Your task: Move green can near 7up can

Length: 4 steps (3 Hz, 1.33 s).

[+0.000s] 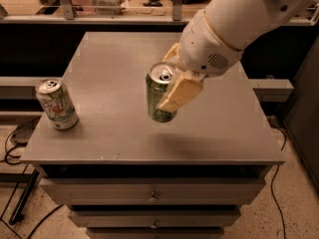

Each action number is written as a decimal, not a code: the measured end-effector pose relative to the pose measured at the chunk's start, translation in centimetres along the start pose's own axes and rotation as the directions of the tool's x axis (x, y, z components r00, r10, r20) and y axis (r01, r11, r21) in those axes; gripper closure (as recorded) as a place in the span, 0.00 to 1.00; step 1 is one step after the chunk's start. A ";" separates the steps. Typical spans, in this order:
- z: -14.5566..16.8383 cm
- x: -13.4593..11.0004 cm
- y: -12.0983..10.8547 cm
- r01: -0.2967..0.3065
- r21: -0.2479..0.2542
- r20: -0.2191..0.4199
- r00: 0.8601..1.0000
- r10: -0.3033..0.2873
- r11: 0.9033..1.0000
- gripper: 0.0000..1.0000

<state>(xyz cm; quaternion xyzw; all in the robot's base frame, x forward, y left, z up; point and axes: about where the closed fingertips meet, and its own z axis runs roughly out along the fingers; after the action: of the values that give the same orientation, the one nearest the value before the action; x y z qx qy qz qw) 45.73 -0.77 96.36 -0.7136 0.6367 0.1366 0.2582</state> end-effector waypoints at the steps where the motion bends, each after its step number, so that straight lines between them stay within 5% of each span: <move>1: 3.0 -1.3 -1.0 -0.004 -0.052 0.039 0.999 0.006 0.999 1.00; 4: 11.7 -6.0 -3.4 0.037 -0.211 0.134 0.991 -0.008 0.977 1.00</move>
Offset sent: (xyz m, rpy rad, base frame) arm 0.0438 0.0841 -0.0625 0.0834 0.1879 0.1070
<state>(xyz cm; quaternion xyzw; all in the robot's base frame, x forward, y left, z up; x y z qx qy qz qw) 49.69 10.81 90.49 -0.7338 0.5916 0.2482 0.2235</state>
